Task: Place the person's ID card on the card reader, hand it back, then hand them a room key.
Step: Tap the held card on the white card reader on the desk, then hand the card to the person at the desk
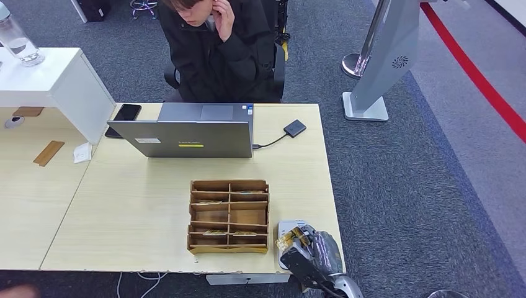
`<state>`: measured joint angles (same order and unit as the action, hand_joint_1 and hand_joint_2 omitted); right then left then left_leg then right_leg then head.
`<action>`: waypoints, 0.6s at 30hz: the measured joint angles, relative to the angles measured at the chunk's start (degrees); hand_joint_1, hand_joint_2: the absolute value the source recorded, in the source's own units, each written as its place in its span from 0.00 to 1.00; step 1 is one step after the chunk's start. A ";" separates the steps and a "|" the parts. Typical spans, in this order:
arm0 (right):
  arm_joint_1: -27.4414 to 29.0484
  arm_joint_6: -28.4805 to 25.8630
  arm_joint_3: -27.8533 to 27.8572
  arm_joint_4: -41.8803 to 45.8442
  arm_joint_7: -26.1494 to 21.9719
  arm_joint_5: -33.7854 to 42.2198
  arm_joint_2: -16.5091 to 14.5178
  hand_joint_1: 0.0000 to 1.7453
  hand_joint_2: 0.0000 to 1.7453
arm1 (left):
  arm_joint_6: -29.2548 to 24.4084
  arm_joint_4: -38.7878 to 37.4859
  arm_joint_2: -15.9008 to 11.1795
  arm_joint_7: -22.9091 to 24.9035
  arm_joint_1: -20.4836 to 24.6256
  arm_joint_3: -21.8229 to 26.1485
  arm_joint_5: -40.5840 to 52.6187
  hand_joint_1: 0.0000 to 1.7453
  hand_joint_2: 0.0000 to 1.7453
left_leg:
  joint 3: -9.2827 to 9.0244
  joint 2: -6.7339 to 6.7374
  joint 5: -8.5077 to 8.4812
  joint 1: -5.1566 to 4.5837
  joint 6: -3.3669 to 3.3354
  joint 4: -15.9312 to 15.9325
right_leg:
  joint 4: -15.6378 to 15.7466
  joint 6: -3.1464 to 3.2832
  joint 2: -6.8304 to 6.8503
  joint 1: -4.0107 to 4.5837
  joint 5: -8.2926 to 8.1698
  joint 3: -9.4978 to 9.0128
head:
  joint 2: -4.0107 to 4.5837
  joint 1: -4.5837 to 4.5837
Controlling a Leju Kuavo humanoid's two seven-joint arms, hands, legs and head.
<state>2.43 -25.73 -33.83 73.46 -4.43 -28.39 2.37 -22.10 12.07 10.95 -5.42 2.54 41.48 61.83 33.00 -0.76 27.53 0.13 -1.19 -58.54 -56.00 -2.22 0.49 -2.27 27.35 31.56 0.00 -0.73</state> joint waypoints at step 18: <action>-0.39 -1.84 0.30 -1.57 1.99 -5.15 -0.49 1.00 1.00 | 0.00 0.00 0.01 0.00 -0.01 0.03 0.21 0.00 0.00 | -0.05 0.00 0.00 0.00 0.00 0.00 | 0.00 0.00 0.00 0.00 0.00 -0.05 | 0.00 0.01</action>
<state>2.05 -27.57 -33.53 71.89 -2.44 -33.54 1.89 -22.10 12.07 10.96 -5.42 2.54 41.52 62.05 32.95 -0.76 27.53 0.12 -1.19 -58.54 -56.00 -2.22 0.49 -2.27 27.35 31.51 0.00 -0.72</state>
